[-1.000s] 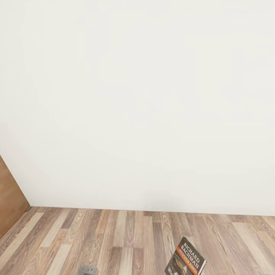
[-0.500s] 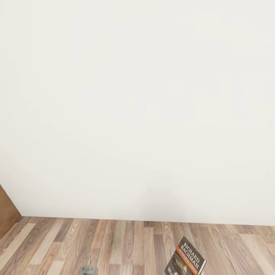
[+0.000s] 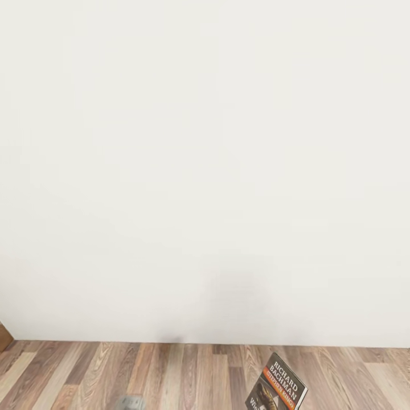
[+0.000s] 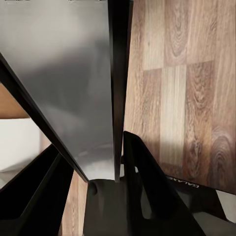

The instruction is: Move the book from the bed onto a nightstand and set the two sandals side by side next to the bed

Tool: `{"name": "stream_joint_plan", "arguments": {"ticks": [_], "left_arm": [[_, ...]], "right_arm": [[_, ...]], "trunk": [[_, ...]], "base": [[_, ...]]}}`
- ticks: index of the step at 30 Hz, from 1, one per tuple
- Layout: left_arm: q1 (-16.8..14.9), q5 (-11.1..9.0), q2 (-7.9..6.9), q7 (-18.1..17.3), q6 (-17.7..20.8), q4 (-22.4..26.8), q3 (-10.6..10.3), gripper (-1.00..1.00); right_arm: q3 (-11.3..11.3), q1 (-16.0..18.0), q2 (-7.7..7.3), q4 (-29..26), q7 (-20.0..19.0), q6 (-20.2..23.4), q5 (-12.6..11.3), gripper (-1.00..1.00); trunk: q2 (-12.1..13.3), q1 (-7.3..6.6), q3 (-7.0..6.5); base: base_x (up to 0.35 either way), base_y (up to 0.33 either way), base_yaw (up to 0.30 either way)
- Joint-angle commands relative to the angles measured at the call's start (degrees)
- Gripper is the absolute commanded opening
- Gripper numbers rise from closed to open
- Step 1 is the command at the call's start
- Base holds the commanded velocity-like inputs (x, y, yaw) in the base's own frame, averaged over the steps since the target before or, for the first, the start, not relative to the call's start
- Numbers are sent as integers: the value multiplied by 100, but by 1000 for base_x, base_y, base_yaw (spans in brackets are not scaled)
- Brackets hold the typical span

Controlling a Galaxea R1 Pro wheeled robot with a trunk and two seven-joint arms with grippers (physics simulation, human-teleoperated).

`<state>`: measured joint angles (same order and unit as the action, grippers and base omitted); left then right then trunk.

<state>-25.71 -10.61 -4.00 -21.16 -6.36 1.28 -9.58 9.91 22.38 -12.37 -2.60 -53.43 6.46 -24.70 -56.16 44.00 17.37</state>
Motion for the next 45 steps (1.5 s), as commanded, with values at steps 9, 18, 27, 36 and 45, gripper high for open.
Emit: {"name": "stream_joint_plan", "arguments": {"ticks": [9,18,27,36,45], "left_arm": [[-4,-55,-12,-17,-23,-5,-44,100],[-4,-55,-13,-17,-23,-5,-43,100],[-4,-55,-13,-18,-23,-6,-43,100],[-4,-55,-13,-17,-23,-6,-43,100],[-4,-55,-13,-20,-23,-11,-43,100]], "right_arm": [[37,4,-2,-4,-19,58,-62,-100],[37,4,-2,-4,-19,58,-62,-100],[37,4,-2,-4,-18,58,-62,-100],[37,4,-2,-4,-16,58,-62,-100],[37,4,-2,-4,-11,58,-62,-100]], "trunk": [[-5,1,7],[-5,1,7],[-5,1,7],[-5,1,7],[-5,1,7]], "base": [[15,0,-253],[0,0,-271],[171,0,-268],[322,0,-260],[252,0,-259]]}}
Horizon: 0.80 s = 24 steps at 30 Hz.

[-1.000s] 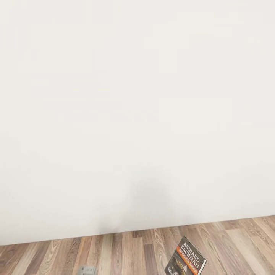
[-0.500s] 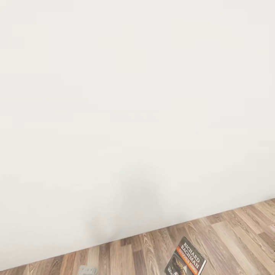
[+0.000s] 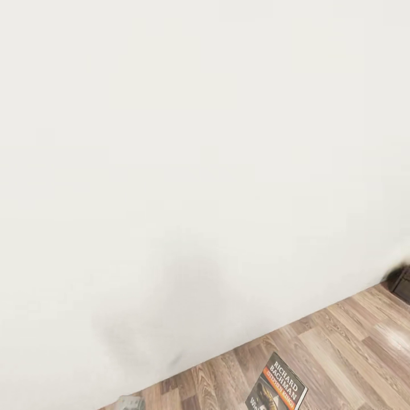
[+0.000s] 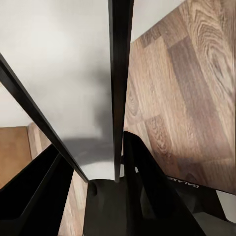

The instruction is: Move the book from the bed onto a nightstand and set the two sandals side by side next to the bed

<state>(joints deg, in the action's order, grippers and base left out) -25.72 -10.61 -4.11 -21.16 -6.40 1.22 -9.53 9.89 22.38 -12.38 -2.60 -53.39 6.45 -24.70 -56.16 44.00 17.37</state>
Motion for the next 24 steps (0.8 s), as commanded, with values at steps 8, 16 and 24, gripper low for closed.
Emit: {"name": "stream_joint_plan", "arguments": {"ticks": [8,16,24], "left_arm": [[-3,-56,-2,-19,-26,-1,-53,100],[-3,-56,-2,-20,-22,-1,-49,100],[-3,-56,-2,-20,-20,-4,-49,100]], "right_arm": [[39,5,-2,-3,-16,58,-61,-100],[39,3,-2,-3,-17,58,-61,-100],[39,3,-2,-3,-18,58,-61,-100]], "trunk": [[-5,1,7],[-5,1,7],[-5,1,7]], "base": [[19,0,-259],[8,0,-259],[272,0,-259]]}}
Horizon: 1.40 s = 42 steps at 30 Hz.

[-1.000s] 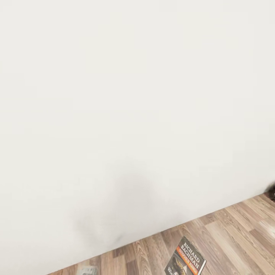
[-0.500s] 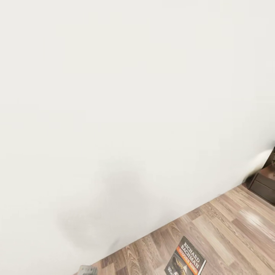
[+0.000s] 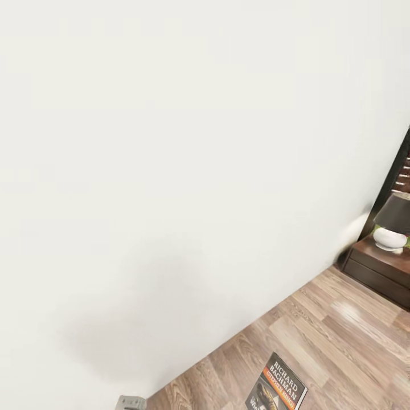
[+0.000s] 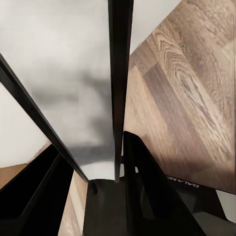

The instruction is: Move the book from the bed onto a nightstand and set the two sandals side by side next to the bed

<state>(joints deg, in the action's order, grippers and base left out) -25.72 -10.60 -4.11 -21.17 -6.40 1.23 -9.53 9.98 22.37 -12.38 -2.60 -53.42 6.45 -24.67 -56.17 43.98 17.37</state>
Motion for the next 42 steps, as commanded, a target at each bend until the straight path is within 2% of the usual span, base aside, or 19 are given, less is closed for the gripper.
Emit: {"name": "stream_joint_plan", "arguments": {"ticks": [1,7,21,31,42], "left_arm": [[-3,-56,-2,-18,-19,-5,-49,100],[-3,-56,-2,-19,-23,-6,-49,100],[-3,-56,-2,-18,-27,0,-49,100],[-3,-56,-2,-19,-25,-2,-49,100],[-5,-56,-2,-19,-28,0,-49,100]], "right_arm": [[30,4,-1,-4,-16,58,-64,-100],[30,4,-1,-4,-19,58,-64,-100],[30,5,-1,-4,-18,58,-64,-100],[30,5,-1,-4,-15,58,-64,-100],[30,4,-1,-4,-16,58,-64,-100]], "trunk": [[-4,4,7],[-4,4,7],[-4,4,7],[-4,4,7],[-4,4,7]], "base": [[302,0,-259],[177,0,-259],[15,2,-259],[216,118,-258],[22,13,-258]]}}
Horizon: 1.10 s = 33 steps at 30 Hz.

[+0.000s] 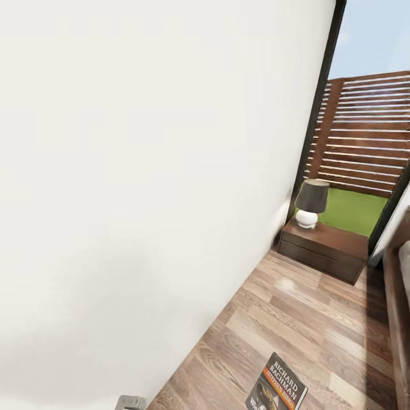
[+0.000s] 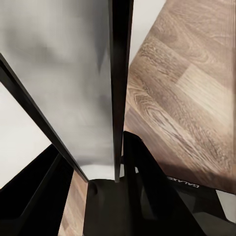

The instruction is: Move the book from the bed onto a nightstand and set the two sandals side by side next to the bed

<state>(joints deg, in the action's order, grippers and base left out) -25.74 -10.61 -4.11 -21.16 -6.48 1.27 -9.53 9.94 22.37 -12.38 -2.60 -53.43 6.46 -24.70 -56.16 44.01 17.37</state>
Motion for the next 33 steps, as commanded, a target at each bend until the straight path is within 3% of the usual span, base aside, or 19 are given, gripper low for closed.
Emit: {"name": "stream_joint_plan", "arguments": {"ticks": [1,33], "left_arm": [[-3,-56,-2,-19,-19,-5,-49,100],[-2,-56,-2,-19,-20,-7,-49,100]], "right_arm": [[34,4,-2,-3,-15,58,-62,-100],[35,4,-2,-3,-12,58,-62,-100]], "trunk": [[-5,1,7],[-5,1,7]], "base": [[1,0,-258],[14,0,-257]]}}
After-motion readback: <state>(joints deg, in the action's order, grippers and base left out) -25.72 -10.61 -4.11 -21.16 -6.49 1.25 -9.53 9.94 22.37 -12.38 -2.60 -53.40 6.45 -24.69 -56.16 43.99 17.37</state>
